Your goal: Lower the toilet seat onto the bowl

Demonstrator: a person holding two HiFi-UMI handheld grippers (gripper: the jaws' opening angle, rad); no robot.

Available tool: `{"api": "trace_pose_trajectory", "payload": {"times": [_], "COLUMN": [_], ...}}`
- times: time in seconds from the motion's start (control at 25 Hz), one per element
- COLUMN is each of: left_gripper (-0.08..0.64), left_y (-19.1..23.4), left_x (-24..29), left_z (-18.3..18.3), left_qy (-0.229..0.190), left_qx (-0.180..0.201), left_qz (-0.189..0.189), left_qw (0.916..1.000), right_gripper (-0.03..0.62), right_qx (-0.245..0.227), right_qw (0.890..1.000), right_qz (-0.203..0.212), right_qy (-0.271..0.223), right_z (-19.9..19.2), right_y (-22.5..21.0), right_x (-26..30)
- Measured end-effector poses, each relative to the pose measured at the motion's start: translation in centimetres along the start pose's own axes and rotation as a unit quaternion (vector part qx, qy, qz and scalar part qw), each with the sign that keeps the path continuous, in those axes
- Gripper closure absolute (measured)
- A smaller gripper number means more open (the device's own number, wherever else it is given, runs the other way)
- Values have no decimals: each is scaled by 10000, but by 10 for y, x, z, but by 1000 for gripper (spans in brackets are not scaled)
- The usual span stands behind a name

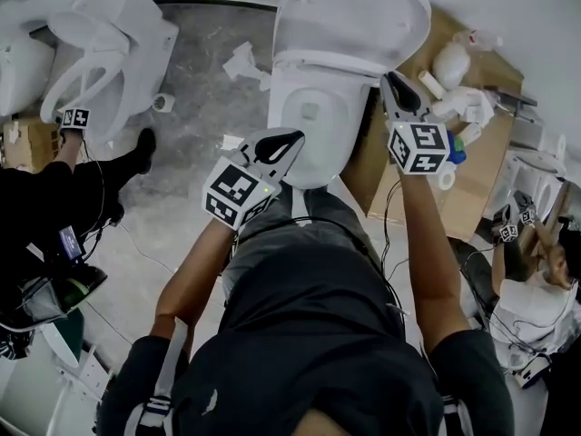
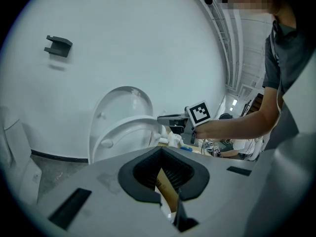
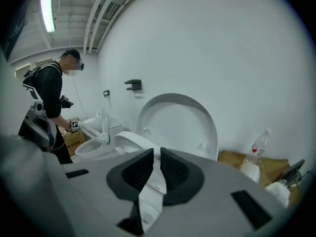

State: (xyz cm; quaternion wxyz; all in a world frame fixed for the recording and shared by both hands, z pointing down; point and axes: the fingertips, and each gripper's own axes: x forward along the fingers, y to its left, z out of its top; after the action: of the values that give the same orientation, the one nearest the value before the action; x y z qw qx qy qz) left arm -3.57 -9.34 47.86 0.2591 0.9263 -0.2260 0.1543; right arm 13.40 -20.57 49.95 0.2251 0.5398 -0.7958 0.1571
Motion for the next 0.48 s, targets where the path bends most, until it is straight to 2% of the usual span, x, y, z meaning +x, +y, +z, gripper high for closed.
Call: {"api": "trace_pose_trajectory", "payload": {"times": [0.2, 0.48], "left_gripper": [555, 555], "left_y": [5, 10], "left_x": [-1, -10], "left_z": [-2, -11], "left_qy": [41, 95], "left_qx": [-32, -57], "left_qz": [-28, -26], "left_qw": [10000, 9999], "right_gripper": [548, 548], "right_qx": [159, 120], "right_qw": [9998, 9998], "right_qz": [-28, -162], "right_qy": [-116, -65], "right_z": [2, 1], "right_y": [-5, -3], "right_x": [1, 2]}}
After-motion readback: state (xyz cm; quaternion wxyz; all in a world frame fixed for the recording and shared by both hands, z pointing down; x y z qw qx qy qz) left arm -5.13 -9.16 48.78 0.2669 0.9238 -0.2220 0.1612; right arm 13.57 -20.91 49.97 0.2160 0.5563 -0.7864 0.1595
